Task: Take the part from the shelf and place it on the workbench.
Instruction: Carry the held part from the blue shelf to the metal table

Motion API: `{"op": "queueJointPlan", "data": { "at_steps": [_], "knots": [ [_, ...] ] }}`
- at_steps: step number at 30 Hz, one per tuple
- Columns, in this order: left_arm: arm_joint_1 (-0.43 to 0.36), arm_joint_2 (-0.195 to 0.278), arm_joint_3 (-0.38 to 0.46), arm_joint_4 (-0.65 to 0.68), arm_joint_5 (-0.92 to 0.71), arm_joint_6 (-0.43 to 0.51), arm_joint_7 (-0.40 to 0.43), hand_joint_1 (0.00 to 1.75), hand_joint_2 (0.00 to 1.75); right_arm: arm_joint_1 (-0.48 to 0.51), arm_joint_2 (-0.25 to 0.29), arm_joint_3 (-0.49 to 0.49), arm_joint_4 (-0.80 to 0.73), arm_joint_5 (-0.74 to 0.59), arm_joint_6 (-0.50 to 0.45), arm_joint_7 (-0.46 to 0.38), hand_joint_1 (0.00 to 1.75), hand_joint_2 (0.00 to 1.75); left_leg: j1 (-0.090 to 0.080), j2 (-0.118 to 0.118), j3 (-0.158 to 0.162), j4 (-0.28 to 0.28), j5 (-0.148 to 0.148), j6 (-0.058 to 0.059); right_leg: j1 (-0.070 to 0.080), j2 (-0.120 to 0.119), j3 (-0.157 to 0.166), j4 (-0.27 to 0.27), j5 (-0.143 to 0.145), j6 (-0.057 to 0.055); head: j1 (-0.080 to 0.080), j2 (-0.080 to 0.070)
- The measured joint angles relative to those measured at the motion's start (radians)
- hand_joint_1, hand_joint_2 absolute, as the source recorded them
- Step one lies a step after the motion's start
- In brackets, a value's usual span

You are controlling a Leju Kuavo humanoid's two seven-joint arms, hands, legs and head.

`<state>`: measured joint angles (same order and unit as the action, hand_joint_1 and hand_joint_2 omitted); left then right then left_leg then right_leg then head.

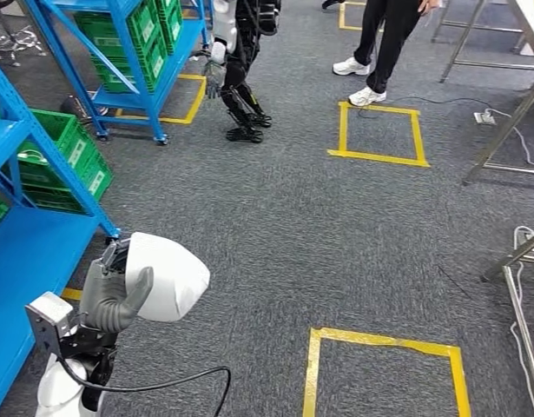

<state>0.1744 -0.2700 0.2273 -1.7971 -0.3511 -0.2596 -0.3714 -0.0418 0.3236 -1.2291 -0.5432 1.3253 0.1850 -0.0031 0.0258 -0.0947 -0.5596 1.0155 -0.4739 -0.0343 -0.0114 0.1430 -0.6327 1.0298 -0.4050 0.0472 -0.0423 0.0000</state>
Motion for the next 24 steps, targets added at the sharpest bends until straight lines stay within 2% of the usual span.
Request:
{"op": "queueJointPlan", "data": {
  "at_steps": [1, 2, 3, 4, 5, 6, 7, 8, 9, 10, 11, 12, 13, 14, 15, 17, 18, 19, 21, 22, 23, 24],
  "knots": [
    [0.000, 0.000, 0.000, 0.000, 0.000, -0.001, 0.000, 1.75, 1.75, 0.001, 0.000, 0.000, 0.000, 0.000, 0.000, 0.000, 0.00, 0.00, -0.002, 0.012, -0.001, 0.001, 0.002, 0.009, -0.003, 0.011, -0.004, -0.005, 0.004, 0.006, 0.000, 0.000],
    [-0.001, -0.001, 0.000, 0.000, 0.000, -0.001, 0.000, 1.75, 1.75, 0.003, -0.001, 0.000, 0.001, 0.000, 0.000, 0.000, 0.00, 0.00, -0.003, 0.025, -0.001, 0.000, 0.005, 0.016, -0.004, 0.008, -0.008, -0.005, 0.005, 0.011, 0.000, 0.000],
    [-0.003, -0.002, 0.000, 0.000, 0.000, -0.002, 0.000, 1.75, 1.75, 0.004, -0.002, 0.000, 0.002, 0.000, 0.000, 0.001, 0.00, 0.00, -0.003, 0.038, 0.000, -0.001, 0.007, 0.024, -0.003, -0.014, -0.017, 0.009, -0.004, 0.015, 0.004, 0.000],
    [-0.004, -0.004, 0.000, 0.000, -0.001, -0.004, -0.001, 1.75, 1.75, 0.005, -0.002, 0.001, 0.002, -0.001, 0.000, 0.001, 0.00, 0.00, -0.004, 0.053, 0.000, -0.002, 0.008, 0.031, -0.001, -0.046, -0.032, 0.043, -0.026, 0.018, 0.007, 0.000],
    [-0.004, -0.005, 0.001, 0.000, -0.001, -0.004, -0.001, 1.75, 1.75, 0.005, -0.002, 0.002, 0.003, -0.002, 0.000, 0.001, 0.00, 0.00, -0.007, 0.068, 0.000, -0.003, 0.008, 0.036, 0.001, -0.086, -0.057, 0.098, -0.058, 0.019, 0.011, 0.000],
    [-0.003, -0.005, 0.002, 0.000, -0.001, -0.005, -0.001, 1.75, 1.75, 0.005, -0.002, 0.002, 0.004, -0.002, 0.000, 0.002, 0.00, 0.00, -0.010, 0.083, 0.000, -0.003, 0.007, 0.040, 0.002, -0.115, -0.089, 0.167, -0.095, 0.021, 0.014, 0.000],
    [-0.003, -0.005, 0.004, 0.000, -0.002, -0.006, -0.001, 1.75, 1.75, 0.005, -0.002, 0.003, 0.004, -0.003, -0.001, 0.002, 0.00, 0.00, -0.014, 0.100, 0.000, -0.002, 0.006, 0.041, 0.002, -0.128, -0.119, 0.232, -0.123, 0.021, 0.015, 0.000],
    [-0.003, -0.005, 0.004, 0.000, -0.002, -0.006, -0.001, 1.75, 1.75, 0.005, -0.003, 0.004, 0.005, -0.004, -0.001, 0.002, 0.00, 0.00, -0.016, 0.116, 0.000, -0.002, 0.005, 0.043, 0.001, -0.134, -0.136, 0.273, -0.137, 0.021, 0.014, 0.000],
    [-0.003, -0.006, 0.005, 0.000, -0.003, -0.008, -0.001, 1.75, 1.75, 0.005, -0.003, 0.004, 0.005, -0.005, -0.001, 0.003, 0.00, 0.00, -0.018, 0.132, 0.001, -0.002, 0.004, 0.043, 0.001, -0.137, -0.134, 0.278, -0.132, 0.020, 0.015, 0.000],
    [-0.003, -0.006, 0.004, 0.000, -0.003, -0.010, -0.001, 1.75, 1.75, 0.005, -0.003, 0.004, 0.006, -0.006, -0.002, 0.004, 0.00, 0.00, -0.019, 0.146, 0.003, -0.002, 0.002, 0.043, 0.002, -0.140, -0.111, 0.241, -0.110, 0.018, 0.014, 0.000],
    [-0.004, -0.006, 0.003, 0.000, -0.003, -0.013, -0.001, 1.75, 1.75, 0.005, -0.003, 0.004, 0.005, -0.007, -0.003, 0.005, 0.00, 0.00, -0.020, 0.159, 0.005, -0.002, 0.000, 0.041, 0.003, -0.151, -0.072, 0.176, -0.080, 0.015, 0.015, 0.000],
    [-0.005, -0.006, 0.002, 0.000, -0.002, -0.016, -0.002, 1.75, 1.75, 0.005, -0.003, 0.004, 0.005, -0.008, -0.003, 0.005, 0.00, 0.00, -0.022, 0.170, 0.008, -0.002, -0.003, 0.037, 0.006, -0.172, -0.031, 0.106, -0.056, 0.011, 0.015, 0.000],
    [-0.005, -0.006, 0.001, 0.000, -0.001, -0.018, -0.002, 1.75, 1.75, 0.005, -0.003, 0.004, 0.005, -0.009, -0.004, 0.006, 0.00, 0.00, -0.024, 0.179, 0.011, -0.001, -0.006, 0.033, 0.010, -0.188, 0.001, 0.051, -0.038, 0.006, 0.014, 0.000],
    [-0.006, -0.006, 0.000, 0.000, 0.000, -0.020, -0.003, 1.75, 1.75, 0.006, -0.003, 0.005, 0.005, -0.010, -0.004, 0.006, 0.00, 0.00, -0.026, 0.186, 0.014, -0.001, -0.008, 0.028, 0.013, -0.199, 0.019, 0.019, -0.030, 0.001, 0.014, 0.000],
    [-0.006, -0.007, 0.000, 0.000, 0.001, -0.021, -0.003, 1.75, 1.75, 0.006, -0.003, 0.005, 0.005, -0.011, -0.004, 0.006, 0.00, 0.00, -0.027, 0.194, 0.015, -0.001, -0.009, 0.024, 0.017, -0.201, 0.023, 0.010, -0.030, -0.004, 0.013, 0.000],
    [-0.007, -0.010, -0.003, 0.000, 0.003, -0.022, -0.004, 1.75, 1.75, 0.008, -0.003, 0.004, 0.001, -0.012, -0.004, 0.009, 0.00, 0.00, -0.024, 0.207, 0.018, -0.004, -0.010, 0.013, 0.017, -0.178, 0.021, 0.005, -0.025, -0.016, 0.013, 0.000],
    [-0.007, -0.012, -0.005, 0.000, 0.002, -0.022, -0.005, 1.75, 1.75, 0.010, -0.003, 0.004, -0.002, -0.013, -0.001, 0.011, 0.00, 0.00, -0.022, 0.198, 0.017, 0.001, -0.017, 0.008, 0.016, -0.166, 0.022, 0.000, -0.022, -0.022, 0.012, 0.000],
    [-0.008, -0.013, -0.007, 0.000, 0.000, -0.022, -0.006, 1.75, 1.75, 0.011, -0.003, 0.004, -0.006, -0.014, 0.002, 0.014, 0.00, 0.00, -0.020, 0.178, 0.008, 0.022, -0.033, 0.003, 0.012, -0.155, 0.024, -0.005, -0.019, -0.028, 0.011, 0.000],
    [-0.006, -0.013, -0.009, 0.001, -0.006, -0.020, -0.007, 1.75, 1.75, 0.013, -0.002, 0.003, -0.013, -0.015, 0.010, 0.018, 0.00, 0.00, -0.018, 0.124, -0.041, 0.125, -0.088, -0.002, 0.008, -0.131, 0.027, -0.009, -0.015, -0.033, 0.006, 0.000],
    [-0.004, -0.012, -0.010, 0.003, -0.008, -0.018, -0.008, 1.75, 1.75, 0.013, -0.002, 0.003, -0.015, -0.016, 0.013, 0.020, 0.00, 0.00, -0.018, 0.109, -0.077, 0.193, -0.116, -0.003, 0.007, -0.118, 0.027, -0.009, -0.015, -0.035, 0.004, 0.000],
    [-0.001, -0.011, -0.011, 0.004, -0.011, -0.018, -0.008, 1.75, 1.75, 0.013, -0.002, 0.003, -0.016, -0.016, 0.014, 0.021, 0.00, 0.00, -0.017, 0.103, -0.107, 0.247, -0.129, -0.004, 0.006, -0.103, 0.027, -0.009, -0.015, -0.035, 0.003, 0.000],
    [0.000, -0.010, -0.011, 0.005, -0.012, -0.017, -0.008, 1.75, 1.75, 0.014, -0.002, 0.003, -0.017, -0.016, 0.014, 0.021, 0.00, 0.00, -0.017, 0.101, -0.125, 0.271, -0.124, -0.005, 0.006, -0.088, 0.027, -0.009, -0.014, -0.035, 0.003, 0.000]
  ]
}}
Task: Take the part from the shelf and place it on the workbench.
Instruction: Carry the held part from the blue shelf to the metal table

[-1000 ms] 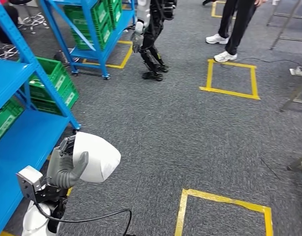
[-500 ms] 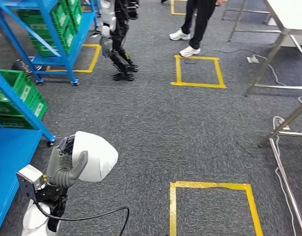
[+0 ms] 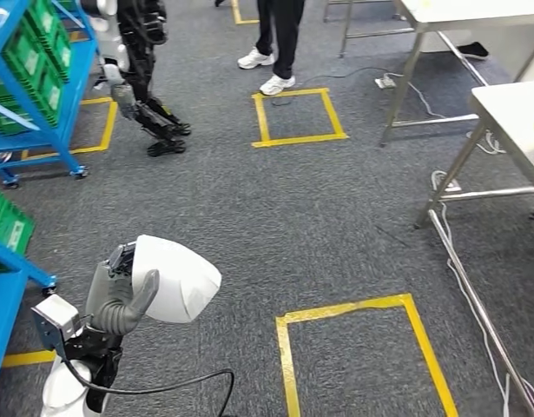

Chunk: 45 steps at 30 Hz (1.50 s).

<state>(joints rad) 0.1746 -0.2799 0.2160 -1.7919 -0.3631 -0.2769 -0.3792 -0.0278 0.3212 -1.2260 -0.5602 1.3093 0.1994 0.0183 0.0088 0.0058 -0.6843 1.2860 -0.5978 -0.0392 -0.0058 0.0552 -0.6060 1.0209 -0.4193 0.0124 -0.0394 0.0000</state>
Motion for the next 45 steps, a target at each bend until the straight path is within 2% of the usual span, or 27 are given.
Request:
{"op": "queueJointPlan", "data": {
  "at_steps": [1, 2, 4, 6, 8, 9, 11, 13, 14, 15, 16, 17, 20, 22, 24, 26, 28, 29, 30, 31, 33, 35, 37, 39, 41, 43, 45],
  "knots": [
    [0.000, 0.001, -0.001, 0.001, -0.001, 0.000, 0.000, 1.75, 1.75, 0.000, 0.000, 0.000, 0.000, 0.000, 0.000, 0.000, 0.00, 0.00, 0.001, -0.002, 0.001, -0.013, 0.024, -0.001, -0.002, 0.016, 0.000, 0.000, 0.001, 0.001, 0.000, 0.000],
    [0.000, 0.001, -0.002, 0.001, -0.002, 0.000, 0.000, 1.75, 1.75, 0.001, 0.000, 0.000, 0.000, 0.000, 0.001, 0.000, 0.00, 0.00, 0.003, -0.009, 0.022, -0.064, 0.062, -0.002, -0.004, 0.033, 0.001, 0.001, 0.001, 0.004, 0.000, 0.000],
    [0.000, 0.002, -0.002, 0.001, -0.002, 0.003, 0.001, 1.75, 1.75, 0.000, 0.000, 0.000, -0.001, 0.001, 0.002, 0.000, 0.00, 0.00, 0.013, -0.052, 0.082, -0.197, 0.123, -0.007, -0.007, 0.064, -0.003, 0.007, 0.002, 0.016, -0.001, 0.000],
    [0.000, 0.004, -0.003, 0.001, -0.003, 0.004, 0.003, 1.75, 1.75, 0.001, 0.000, 0.000, -0.001, 0.002, 0.002, -0.002, 0.00, 0.00, 0.018, -0.085, 0.113, -0.264, 0.138, -0.003, -0.009, 0.087, -0.013, 0.010, 0.003, 0.028, -0.002, 0.000],
    [-0.001, 0.004, -0.008, 0.001, -0.004, 0.004, 0.004, 1.75, 1.75, 0.005, 0.000, 0.000, -0.002, 0.003, 0.003, -0.004, 0.00, 0.00, 0.015, -0.073, 0.114, -0.270, 0.138, 0.014, -0.014, 0.106, -0.020, 0.002, 0.008, 0.039, -0.001, 0.000],
    [-0.002, 0.004, -0.012, 0.001, -0.005, 0.004, 0.004, 1.75, 1.75, 0.007, 0.000, -0.001, -0.002, 0.004, 0.003, -0.005, 0.00, 0.00, 0.014, -0.062, 0.114, -0.271, 0.139, 0.022, -0.015, 0.099, -0.024, 0.004, 0.006, 0.044, -0.001, 0.000],
    [-0.002, 0.004, -0.018, 0.001, -0.005, 0.003, 0.005, 1.75, 1.75, 0.008, -0.001, -0.001, -0.002, 0.005, 0.003, -0.008, 0.00, 0.00, 0.013, -0.036, 0.115, -0.273, 0.142, 0.037, -0.011, 0.044, -0.049, 0.057, -0.027, 0.049, 0.005, 0.000],
    [0.001, 0.004, -0.018, 0.001, -0.005, 0.002, 0.005, 1.75, 1.75, 0.008, -0.001, -0.001, -0.002, 0.007, 0.003, -0.010, 0.00, 0.00, 0.006, -0.008, 0.116, -0.273, 0.140, 0.045, -0.006, -0.023, -0.109, 0.185, -0.095, 0.050, 0.011, 0.000],
    [0.003, 0.005, -0.018, 0.001, -0.005, 0.002, 0.005, 1.75, 1.75, 0.008, -0.001, -0.002, -0.002, 0.007, 0.003, -0.010, 0.00, 0.00, 0.003, 0.007, 0.116, -0.273, 0.139, 0.047, -0.006, -0.037, -0.138, 0.248, -0.122, 0.050, 0.011, 0.000],
    [0.003, 0.005, -0.018, 0.001, -0.005, 0.002, 0.005, 1.75, 1.75, 0.008, -0.001, -0.002, -0.002, 0.007, 0.003, -0.011, 0.00, 0.00, 0.001, 0.024, 0.116, -0.273, 0.138, 0.048, -0.006, -0.044, -0.155, 0.285, -0.132, 0.049, 0.011, 0.000],
    [0.003, 0.005, -0.018, 0.001, -0.005, 0.002, 0.005, 1.75, 1.75, 0.008, -0.001, -0.002, -0.002, 0.007, 0.003, -0.011, 0.00, 0.00, -0.001, 0.039, 0.118, -0.272, 0.137, 0.048, -0.006, -0.048, -0.152, 0.285, -0.124, 0.048, 0.011, 0.000],
    [0.003, 0.005, -0.018, 0.001, -0.003, 0.002, 0.006, 1.75, 1.75, 0.008, -0.001, -0.003, -0.002, 0.001, 0.002, -0.013, 0.00, 0.00, -0.002, 0.053, 0.120, -0.272, 0.135, 0.048, -0.005, -0.054, -0.127, 0.243, -0.098, 0.045, 0.011, 0.000],
    [0.002, 0.004, -0.018, 0.001, 0.001, 0.001, 0.008, 1.75, 1.75, 0.006, -0.001, -0.015, -0.004, -0.055, -0.002, -0.023, 0.00, 0.00, -0.006, 0.086, 0.131, -0.271, 0.126, 0.037, 0.003, -0.106, -0.017, 0.051, -0.023, 0.035, 0.011, 0.000],
    [0.001, 0.004, -0.019, 0.001, 0.001, 0.001, 0.012, 1.75, 1.75, 0.003, -0.001, -0.031, -0.009, -0.095, -0.005, -0.029, 0.00, 0.00, -0.008, 0.104, 0.135, -0.272, 0.123, 0.027, 0.010, -0.113, 0.000, 0.016, -0.015, 0.026, 0.010, 0.000],
    [-0.001, 0.003, -0.020, 0.001, -0.003, 0.002, 0.019, 1.75, 1.75, 0.003, 0.001, -0.048, -0.020, -0.118, -0.005, -0.030, 0.00, 0.00, -0.004, 0.117, 0.141, -0.275, 0.120, 0.015, 0.011, -0.088, -0.001, 0.009, -0.011, 0.016, 0.010, 0.000],
    [-0.004, 0.003, -0.022, 0.001, -0.006, 0.005, 0.024, 1.75, 1.75, 0.003, 0.003, -0.061, -0.035, -0.132, -0.006, -0.029, 0.00, 0.00, 0.000, 0.082, 0.131, -0.238, 0.091, 0.004, 0.005, -0.064, 0.006, -0.002, -0.004, 0.005, 0.007, 0.000],
    [-0.002, 0.003, -0.021, 0.001, -0.008, 0.009, 0.026, 1.75, 1.75, -0.001, 0.005, -0.071, -0.046, -0.140, -0.007, -0.027, 0.00, 0.00, 0.002, 0.022, 0.077, -0.124, 0.029, -0.002, 0.000, -0.039, 0.009, -0.007, -0.002, -0.003, 0.002, 0.000],
    [0.001, 0.003, -0.020, 0.002, -0.008, 0.010, 0.027, 1.75, 1.75, -0.003, 0.005, -0.075, -0.050, -0.143, -0.008, -0.027, 0.00, 0.00, 0.002, 0.008, 0.044, -0.060, 0.002, -0.004, -0.001, -0.024, 0.008, -0.007, -0.002, -0.004, 0.001, 0.000],
    [0.003, 0.004, -0.019, 0.002, -0.008, 0.011, 0.027, 1.75, 1.75, -0.004, 0.006, -0.079, -0.052, -0.147, -0.008, -0.026, 0.00, 0.00, 0.003, 0.001, 0.020, -0.016, -0.009, -0.006, -0.002, -0.009, 0.008, -0.007, -0.002, -0.004, 0.000, 0.000],
    [0.004, 0.004, -0.018, 0.002, -0.008, 0.012, 0.027, 1.75, 1.75, -0.004, 0.007, -0.084, -0.054, -0.154, -0.008, -0.024, 0.00, 0.00, 0.003, -0.002, 0.011, -0.007, 0.000, -0.008, -0.003, 0.007, 0.008, -0.006, -0.001, -0.003, 0.000, 0.000],
    [0.004, 0.004, -0.017, 0.003, -0.003, 0.014, 0.025, 1.75, 1.75, -0.004, 0.008, -0.095, -0.055, -0.187, -0.011, -0.015, 0.00, 0.00, 0.010, -0.014, 0.049, -0.097, 0.070, -0.013, -0.008, 0.040, 0.008, -0.003, -0.001, 0.004, 0.000, 0.000],
    [0.004, 0.004, -0.013, 0.004, 0.009, 0.015, 0.021, 1.75, 1.75, -0.005, 0.009, -0.108, -0.055, -0.227, -0.014, -0.008, 0.00, 0.00, 0.022, -0.068, 0.107, -0.221, 0.122, -0.019, -0.010, 0.070, 0.002, 0.007, -0.004, 0.017, -0.001, 0.000],
    [0.006, 0.004, -0.006, 0.006, 0.017, 0.015, 0.018, 1.75, 1.75, -0.005, 0.009, -0.120, -0.055, -0.250, -0.017, -0.005, 0.00, 0.00, 0.027, -0.103, 0.127, -0.267, 0.124, -0.013, -0.012, 0.094, -0.011, 0.011, -0.002, 0.032, -0.004, 0.000],
    [0.007, 0.003, 0.000, 0.007, 0.020, 0.015, 0.017, 1.75, 1.75, -0.002, 0.010, -0.132, -0.056, -0.256, -0.017, -0.004, 0.00, 0.00, 0.024, -0.081, 0.127, -0.270, 0.124, 0.006, -0.017, 0.107, -0.020, 0.008, 0.003, 0.044, -0.005, 0.000],
    [0.006, 0.000, 0.004, 0.008, 0.021, 0.014, 0.016, 1.75, 1.75, -0.001, 0.010, -0.140, -0.056, -0.258, -0.018, -0.004, 0.00, 0.00, 0.023, -0.053, 0.131, -0.273, 0.126, 0.023, -0.013, 0.057, -0.041, 0.044, -0.017, 0.051, 0.003, 0.000],
    [0.008, -0.002, 0.008, 0.008, 0.023, 0.013, 0.015, 1.75, 1.75, -0.005, 0.010, -0.146, -0.056, -0.272, -0.019, -0.004, 0.00, 0.00, 0.019, -0.021, 0.134, -0.274, 0.123, 0.033, -0.006, -0.019, -0.095, 0.156, -0.076, 0.053, 0.011, 0.000],
    [0.009, -0.003, 0.014, 0.008, 0.025, 0.012, 0.014, 1.75, 1.75, -0.007, 0.010, -0.153, -0.056, -0.296, -0.023, 0.001, 0.00, 0.00, 0.015, 0.012, 0.137, -0.274, 0.118, 0.037, -0.006, -0.044, -0.154, 0.275, -0.123, 0.054, 0.012, 0.000]
  ]
}}
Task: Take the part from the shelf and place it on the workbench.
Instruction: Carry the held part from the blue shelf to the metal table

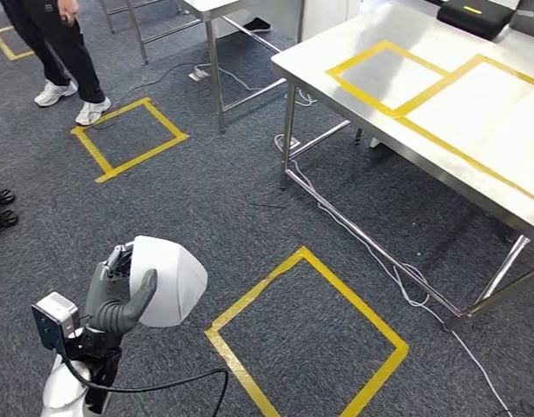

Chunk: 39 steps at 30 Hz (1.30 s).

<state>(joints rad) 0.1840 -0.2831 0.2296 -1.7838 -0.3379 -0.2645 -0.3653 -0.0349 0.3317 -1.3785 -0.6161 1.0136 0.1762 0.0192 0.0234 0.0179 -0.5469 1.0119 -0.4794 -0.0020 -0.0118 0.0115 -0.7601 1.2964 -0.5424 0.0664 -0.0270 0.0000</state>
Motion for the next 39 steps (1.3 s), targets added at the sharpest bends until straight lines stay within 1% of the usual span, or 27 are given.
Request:
{"op": "queueJointPlan", "data": {
  "at_steps": [1, 2, 3, 5, 7, 9, 10, 12, 14, 16, 17, 18, 20, 22, 23, 24, 25, 26, 27, 28, 29, 31, 32, 34, 36, 38, 39],
  "knots": [
    [0.000, -0.001, 0.002, 0.000, 0.000, 0.000, -0.001, 1.75, 1.75, 0.001, 0.000, -0.002, -0.001, -0.008, -0.003, 0.006, 0.00, 0.00, -0.001, 0.015, 0.002, 0.000, -0.003, 0.000, 0.000, -0.003, -0.010, 0.020, 0.001, 0.000, 0.000, 0.000],
    [0.000, -0.002, 0.004, 0.000, 0.000, 0.001, -0.003, 1.75, 1.75, 0.002, 0.000, -0.004, -0.003, -0.012, -0.007, 0.015, 0.00, 0.00, -0.002, 0.030, 0.006, 0.000, -0.006, -0.001, 0.000, -0.007, 0.002, -0.001, 0.021, -0.001, 0.000, 0.000],
    [-0.002, -0.002, 0.006, 0.000, 0.000, 0.002, -0.006, 1.75, 1.75, 0.003, 0.000, -0.003, -0.005, -0.011, -0.010, 0.025, 0.00, 0.00, -0.002, 0.042, 0.012, 0.000, -0.010, -0.003, 0.000, -0.015, 0.032, -0.057, 0.054, -0.003, 0.000, 0.000],
    [-0.008, -0.003, 0.014, 0.000, 0.006, 0.008, -0.009, 1.75, 1.75, 0.003, 0.000, 0.001, -0.008, 0.001, -0.011, 0.044, 0.00, 0.00, -0.006, 0.065, 0.025, 0.001, -0.020, -0.012, 0.005, -0.059, 0.104, -0.190, 0.107, -0.010, 0.000, 0.000],
    [-0.019, -0.003, 0.026, -0.001, 0.020, 0.011, -0.009, 1.75, 1.75, 0.001, 0.001, 0.010, -0.010, 0.021, -0.008, 0.059, 0.00, 0.00, -0.012, 0.083, 0.033, 0.000, -0.027, -0.023, 0.011, -0.083, 0.134, -0.246, 0.119, -0.020, 0.001, 0.000],
    [-0.031, -0.003, 0.037, -0.002, 0.029, 0.011, -0.009, 1.75, 1.75, 0.001, 0.001, 0.018, -0.010, 0.039, -0.002, 0.068, 0.00, 0.00, -0.012, 0.101, 0.040, -0.007, -0.029, -0.034, 0.014, -0.060, 0.131, -0.249, 0.120, -0.032, 0.002, 0.000],
    [-0.036, -0.004, 0.041, -0.002, 0.031, 0.012, -0.009, 1.75, 1.75, 0.003, 0.000, 0.022, -0.011, 0.046, 0.002, 0.070, 0.00, 0.00, -0.010, 0.093, 0.041, -0.006, -0.033, -0.039, 0.013, -0.047, 0.132, -0.253, 0.121, -0.038, 0.001, 0.000],
    [-0.041, -0.004, 0.054, -0.003, 0.034, 0.017, -0.009, 1.75, 1.75, 0.002, 0.000, 0.029, -0.011, 0.058, 0.009, 0.066, 0.00, 0.00, -0.008, 0.044, 0.018, 0.046, -0.068, -0.047, 0.006, -0.023, 0.136, -0.262, 0.126, -0.049, -0.002, 0.000],
    [-0.041, -0.004, 0.073, -0.003, 0.036, 0.020, -0.009, 1.75, 1.75, -0.001, 0.000, 0.037, -0.010, 0.068, 0.017, 0.059, 0.00, 0.00, -0.007, -0.002, -0.052, 0.175, -0.126, -0.049, 0.002, 0.005, 0.137, -0.265, 0.127, -0.055, -0.006, 0.000],
    [-0.039, -0.003, 0.092, -0.003, 0.034, 0.020, -0.009, 1.75, 1.75, -0.003, 0.000, 0.044, -0.003, 0.080, 0.021, 0.056, 0.00, 0.00, -0.007, -0.011, -0.114, 0.271, -0.144, -0.051, 0.001, 0.036, 0.138, -0.265, 0.127, -0.057, -0.007, 0.000],
    [-0.038, -0.003, 0.099, -0.003, 0.032, 0.020, -0.009, 1.75, 1.75, -0.003, -0.001, 0.047, 0.003, 0.087, 0.020, 0.057, 0.00, 0.00, -0.006, -0.013, -0.121, 0.267, -0.122, -0.051, 0.000, 0.052, 0.139, -0.264, 0.127, -0.056, -0.007, 0.000],
    [-0.038, -0.003, 0.104, -0.004, 0.029, 0.020, -0.008, 1.75, 1.75, -0.003, -0.001, 0.049, 0.010, 0.092, 0.020, 0.058, 0.00, 0.00, -0.005, -0.019, -0.109, 0.227, -0.085, -0.051, -0.002, 0.068, 0.141, -0.264, 0.127, -0.053, -0.007, 0.000],
    [-0.038, -0.003, 0.113, -0.004, 0.024, 0.020, -0.007, 1.75, 1.75, -0.003, -0.002, 0.053, 0.021, 0.099, 0.018, 0.060, 0.00, 0.00, 0.003, -0.062, -0.057, 0.098, -0.009, -0.056, -0.004, 0.098, 0.140, -0.259, 0.126, -0.043, -0.008, 0.000],
    [-0.035, -0.005, 0.120, -0.006, 0.019, 0.020, -0.006, 1.75, 1.75, -0.005, -0.004, 0.057, 0.029, 0.103, 0.016, 0.062, 0.00, 0.00, 0.010, -0.104, -0.026, 0.021, 0.014, -0.052, -0.005, 0.125, 0.131, -0.254, 0.127, -0.028, -0.010, 0.000],
    [-0.034, -0.007, 0.123, -0.007, 0.016, 0.020, -0.005, 1.75, 1.75, -0.004, -0.006, 0.058, 0.034, 0.106, 0.014, 0.064, 0.00, 0.00, 0.009, -0.108, -0.024, 0.012, 0.012, -0.046, -0.006, 0.136, 0.125, -0.255, 0.129, -0.020, -0.011, 0.000],
    [-0.033, -0.009, 0.125, -0.009, 0.013, 0.019, -0.004, 1.75, 1.75, -0.003, -0.007, 0.059, 0.039, 0.111, 0.012, 0.066, 0.00, 0.00, 0.009, -0.097, -0.025, 0.010, 0.012, -0.036, -0.009, 0.148, 0.120, -0.259, 0.132, -0.014, -0.012, 0.000],
    [-0.032, -0.011, 0.127, -0.011, 0.010, 0.019, -0.004, 1.75, 1.75, -0.001, -0.008, 0.059, 0.045, 0.116, 0.010, 0.068, 0.00, 0.00, 0.009, -0.084, -0.024, 0.009, 0.014, -0.027, -0.009, 0.139, 0.117, -0.259, 0.133, -0.008, -0.012, 0.000],
    [-0.032, -0.014, 0.129, -0.013, 0.009, 0.017, -0.004, 1.75, 1.75, 0.001, -0.008, 0.060, 0.050, 0.122, 0.008, 0.070, 0.00, 0.00, 0.009, -0.071, -0.023, 0.008, 0.016, -0.019, -0.007, 0.114, 0.109, -0.245, 0.124, -0.004, -0.008, 0.000],
    [-0.032, -0.016, 0.133, -0.015, 0.009, 0.016, -0.004, 1.75, 1.75, 0.001, -0.009, 0.062, 0.054, 0.127, 0.007, 0.069, 0.00, 0.00, 0.009, -0.057, -0.022, 0.006, 0.017, -0.012, -0.004, 0.080, 0.092, -0.212, 0.104, -0.002, -0.004, 0.000],
    [-0.032, -0.018, 0.139, -0.017, 0.009, 0.014, -0.005, 1.75, 1.75, 0.001, -0.009, 0.065, 0.056, 0.132, 0.006, 0.066, 0.00, 0.00, 0.006, -0.044, -0.021, 0.006, 0.016, -0.008, -0.001, 0.039, 0.068, -0.158, 0.074, 0.000, 0.000, 0.000],
    [-0.032, -0.019, 0.144, -0.018, 0.011, 0.011, -0.007, 1.75, 1.75, 0.000, -0.009, 0.070, 0.056, 0.138, 0.007, 0.061, 0.00, 0.00, 0.004, -0.029, -0.021, 0.006, 0.015, -0.004, 0.000, 0.014, 0.035, -0.090, 0.040, 0.001, 0.003, 0.000],
    [-0.035, -0.020, 0.154, -0.017, 0.013, 0.006, -0.011, 1.75, 1.75, 0.000, -0.009, 0.076, 0.056, 0.148, 0.009, 0.054, 0.00, 0.00, -0.001, 0.002, -0.020, 0.006, 0.013, -0.002, 0.000, -0.002, -0.014, 0.015, 0.001, 0.001, 0.003, 0.000],
    [-0.038, -0.021, 0.156, -0.016, 0.016, 0.005, -0.014, 1.75, 1.75, 0.000, -0.009, 0.077, 0.056, 0.152, 0.009, 0.053, 0.00, 0.00, -0.002, 0.017, -0.018, 0.006, 0.012, -0.002, 0.000, -0.005, -0.013, 0.017, 0.009, 0.000, 0.003, 0.000],
    [-0.046, -0.022, 0.157, -0.013, 0.020, 0.006, -0.024, 1.75, 1.75, 0.000, -0.009, 0.078, 0.055, 0.158, 0.008, 0.052, 0.00, 0.00, -0.005, 0.042, -0.012, 0.006, 0.007, -0.005, 0.002, -0.020, 0.050, -0.091, 0.066, -0.006, 0.003, 0.000],
    [-0.056, -0.022, 0.150, -0.008, 0.020, 0.015, -0.033, 1.75, 1.75, -0.001, -0.010, 0.078, 0.054, 0.164, 0.006, 0.054, 0.00, 0.00, -0.010, 0.059, -0.003, 0.006, 0.001, -0.013, 0.009, -0.054, 0.120, -0.212, 0.107, -0.018, 0.003, 0.000],
    [-0.064, -0.022, 0.142, -0.004, 0.019, 0.024, -0.037, 1.75, 1.75, -0.001, -0.010, 0.080, 0.054, 0.168, 0.005, 0.055, 0.00, 0.00, -0.013, 0.074, 0.003, 0.003, -0.001, -0.025, 0.016, -0.064, 0.139, -0.249, 0.113, -0.029, 0.002, 0.000],
    [-0.067, -0.022, 0.139, -0.002, 0.018, 0.026, -0.038, 1.75, 1.75, -0.001, -0.010, 0.080, 0.054, 0.168, 0.004, 0.056, 0.00, 0.00, -0.013, 0.082, 0.006, 0.000, -0.001, -0.031, 0.016, -0.052, 0.138, -0.252, 0.116, -0.035, 0.002, 0.000]
  ]
}}
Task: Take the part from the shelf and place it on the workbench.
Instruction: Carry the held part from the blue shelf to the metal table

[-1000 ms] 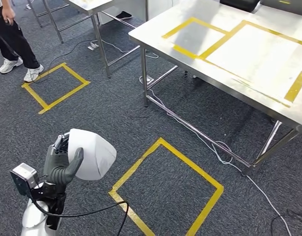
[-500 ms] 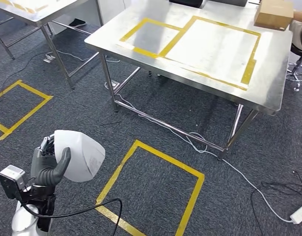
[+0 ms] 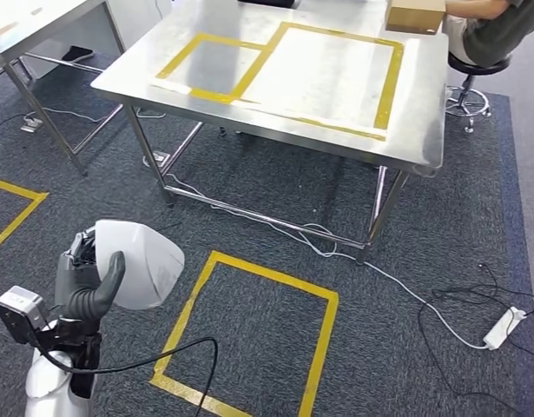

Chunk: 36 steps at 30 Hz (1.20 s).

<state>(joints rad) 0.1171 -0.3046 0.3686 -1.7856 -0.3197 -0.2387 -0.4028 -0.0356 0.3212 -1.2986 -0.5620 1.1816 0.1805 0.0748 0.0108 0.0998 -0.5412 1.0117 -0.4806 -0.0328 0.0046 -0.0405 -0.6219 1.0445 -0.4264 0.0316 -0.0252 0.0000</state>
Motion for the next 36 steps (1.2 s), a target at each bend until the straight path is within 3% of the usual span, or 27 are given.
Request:
{"op": "queueJointPlan", "data": {
  "at_steps": [1, 3, 5, 6, 7, 8, 9, 11, 13, 14, 17, 18, 20, 23, 26, 31, 33, 36],
  "knots": [
    [-0.002, 0.000, -0.003, 0.002, 0.000, 0.001, -0.001, 1.75, 1.75, 0.001, 0.000, 0.000, 0.000, 0.000, 0.000, 0.000, 0.00, 0.00, 0.002, 0.002, 0.003, -0.002, -0.001, -0.006, -0.002, 0.011, 0.000, -0.004, 0.003, -0.006, -0.001, 0.000],
    [-0.005, 0.002, -0.009, 0.004, -0.001, 0.002, -0.002, 1.75, 1.75, 0.002, 0.000, 0.000, 0.000, 0.001, -0.001, 0.001, 0.00, 0.00, 0.005, -0.030, -0.008, 0.028, -0.026, -0.017, -0.008, 0.031, 0.004, -0.015, 0.010, -0.017, -0.003, 0.000],
    [-0.006, 0.004, -0.011, 0.008, -0.004, 0.012, -0.001, 1.75, 1.75, 0.000, 0.000, 0.003, 0.000, 0.014, -0.007, -0.001, 0.00, 0.00, 0.005, -0.077, -0.063, 0.139, -0.084, -0.022, -0.012, 0.048, 0.006, -0.020, 0.013, -0.023, -0.008, 0.000],
    [-0.006, 0.005, -0.011, 0.012, -0.006, 0.020, 0.002, 1.75, 1.75, 0.000, 0.000, 0.006, -0.001, 0.026, -0.014, -0.004, 0.00, 0.00, 0.005, -0.088, -0.100, 0.207, -0.110, -0.024, -0.013, 0.056, 0.006, -0.020, 0.013, -0.024, -0.011, 0.000],
    [-0.006, 0.006, -0.010, 0.016, -0.008, 0.030, 0.004, 1.75, 1.75, 0.000, 0.000, 0.009, -0.001, 0.039, -0.020, -0.008, 0.00, 0.00, 0.005, -0.092, -0.130, 0.255, -0.120, -0.025, -0.013, 0.065, 0.007, -0.020, 0.013, -0.025, -0.013, 0.000],
    [-0.007, 0.007, -0.010, 0.022, -0.010, 0.040, 0.007, 1.75, 1.75, 0.001, 0.000, 0.012, -0.002, 0.050, -0.026, -0.012, 0.00, 0.00, 0.006, -0.093, -0.144, 0.270, -0.110, -0.025, -0.013, 0.073, 0.008, -0.020, 0.013, -0.025, -0.013, 0.000],
    [-0.008, 0.007, -0.011, 0.026, -0.012, 0.046, 0.008, 1.75, 1.75, 0.001, 0.000, 0.014, -0.002, 0.057, -0.029, -0.014, 0.00, 0.00, 0.006, -0.094, -0.142, 0.250, -0.083, -0.025, -0.014, 0.080, 0.009, -0.020, 0.012, -0.024, -0.013, 0.000],
    [-0.011, 0.010, -0.012, 0.034, -0.015, 0.053, 0.009, 1.75, 1.75, 0.001, 0.000, 0.017, -0.003, 0.070, -0.032, -0.014, 0.00, 0.00, 0.008, -0.096, -0.091, 0.128, -0.007, -0.025, -0.015, 0.092, 0.012, -0.018, 0.011, -0.017, -0.014, 0.000],
    [-0.013, 0.011, -0.014, 0.039, -0.016, 0.056, 0.010, 1.75, 1.75, 0.000, -0.003, 0.021, -0.003, 0.085, -0.035, -0.007, 0.00, 0.00, 0.011, -0.104, -0.043, 0.021, 0.033, -0.019, -0.012, 0.100, 0.009, -0.012, 0.006, -0.008, -0.014, 0.000],
    [-0.013, 0.011, -0.015, 0.040, -0.015, 0.056, 0.010, 1.75, 1.75, 0.001, -0.004, 0.021, -0.003, 0.092, -0.037, -0.002, 0.00, 0.00, 0.011, -0.108, -0.035, -0.001, 0.036, -0.016, -0.009, 0.101, 0.006, -0.010, 0.003, -0.010, -0.015, 0.000],
    [-0.011, 0.012, -0.017, 0.042, -0.014, 0.055, 0.010, 1.75, 1.75, 0.004, -0.009, 0.025, -0.003, 0.112, -0.039, 0.002, 0.00, 0.00, 0.010, -0.111, -0.034, -0.006, 0.036, -0.006, -0.006, 0.099, 0.004, -0.015, 0.000, -0.034, -0.012, 0.000],
    [-0.011, 0.012, -0.018, 0.042, -0.013, 0.054, 0.009, 1.75, 1.75, 0.004, -0.010, 0.027, -0.003, 0.115, -0.039, 0.002, 0.00, 0.00, 0.009, -0.111, -0.034, -0.006, 0.036, -0.003, -0.006, 0.098, 0.006, -0.018, 0.001, -0.036, -0.010, 0.000],
    [-0.011, 0.013, -0.018, 0.042, -0.012, 0.053, 0.009, 1.75, 1.75, 0.003, -0.011, 0.029, -0.003, 0.118, -0.039, 0.002, 0.00, 0.00, 0.007, -0.112, -0.034, -0.006, 0.036, 0.002, -0.007, 0.097, 0.011, -0.025, 0.007, -0.025, -0.010, 0.000],
    [-0.010, 0.014, -0.018, 0.042, -0.010, 0.053, 0.010, 1.75, 1.75, 0.003, -0.012, 0.030, -0.003, 0.120, -0.039, 0.002, 0.00, 0.00, 0.005, -0.112, -0.035, -0.006, 0.037, 0.006, -0.009, 0.097, 0.019, -0.032, 0.015, 0.002, -0.010, 0.000],
    [-0.010, 0.014, -0.017, 0.042, -0.010, 0.054, 0.009, 1.75, 1.75, 0.003, -0.012, 0.031, -0.002, 0.125, -0.039, -0.001, 0.00, 0.00, 0.002, -0.112, -0.037, -0.003, 0.035, 0.011, -0.013, 0.097, 0.020, -0.037, 0.017, 0.016, -0.011, 0.000],
    [-0.006, 0.012, -0.006, 0.037, 0.001, 0.062, 0.008, 1.75, 1.75, 0.003, -0.013, 0.045, 0.011, 0.153, -0.045, -0.031, 0.00, 0.00, 0.002, -0.110, -0.024, -0.029, 0.034, 0.043, -0.016, 0.090, 0.019, -0.021, 0.032, 0.040, -0.010, 0.000],
    [0.000, 0.008, 0.006, 0.030, 0.009, 0.052, 0.008, 1.75, 1.75, 0.002, -0.015, 0.049, 0.020, 0.161, -0.049, -0.040, 0.00, 0.00, 0.005, -0.106, -0.010, -0.037, 0.039, 0.046, -0.016, 0.070, -0.004, 0.031, -0.010, 0.041, -0.005, 0.000],
    [0.013, 0.000, 0.024, 0.019, 0.012, 0.043, 0.008, 1.75, 1.75, 0.000, -0.019, 0.053, 0.030, 0.168, -0.056, -0.050, 0.00, 0.00, 0.007, -0.100, -0.006, -0.037, 0.036, 0.040, -0.020, 0.052, -0.088, 0.211, -0.109, 0.041, -0.001, 0.000]
  ]
}}
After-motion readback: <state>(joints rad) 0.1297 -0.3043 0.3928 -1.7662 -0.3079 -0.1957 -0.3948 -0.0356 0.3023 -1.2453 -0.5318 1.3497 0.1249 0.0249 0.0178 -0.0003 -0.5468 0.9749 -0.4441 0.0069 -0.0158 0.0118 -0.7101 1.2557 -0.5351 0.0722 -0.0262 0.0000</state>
